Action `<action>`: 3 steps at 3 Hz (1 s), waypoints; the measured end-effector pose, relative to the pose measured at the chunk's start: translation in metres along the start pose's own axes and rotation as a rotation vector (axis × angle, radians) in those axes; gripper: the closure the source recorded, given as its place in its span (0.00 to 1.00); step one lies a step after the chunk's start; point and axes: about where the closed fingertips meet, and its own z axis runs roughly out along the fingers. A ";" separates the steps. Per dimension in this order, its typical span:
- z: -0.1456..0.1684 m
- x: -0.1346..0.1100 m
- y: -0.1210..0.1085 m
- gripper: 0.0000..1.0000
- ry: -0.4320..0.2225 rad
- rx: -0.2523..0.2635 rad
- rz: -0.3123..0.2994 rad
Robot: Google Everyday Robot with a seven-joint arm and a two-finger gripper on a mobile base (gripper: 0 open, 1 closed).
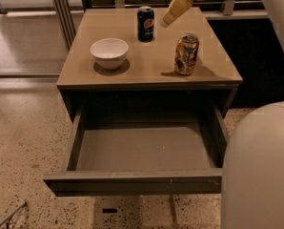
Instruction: Place pepsi can into top drawer
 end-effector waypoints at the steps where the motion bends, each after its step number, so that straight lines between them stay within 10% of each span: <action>1: 0.037 -0.010 -0.017 0.00 -0.014 0.048 0.027; 3: 0.103 -0.008 -0.043 0.00 -0.039 0.116 0.115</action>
Offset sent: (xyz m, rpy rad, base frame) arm 0.1236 0.0173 -0.0317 0.0748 -0.1057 -0.1673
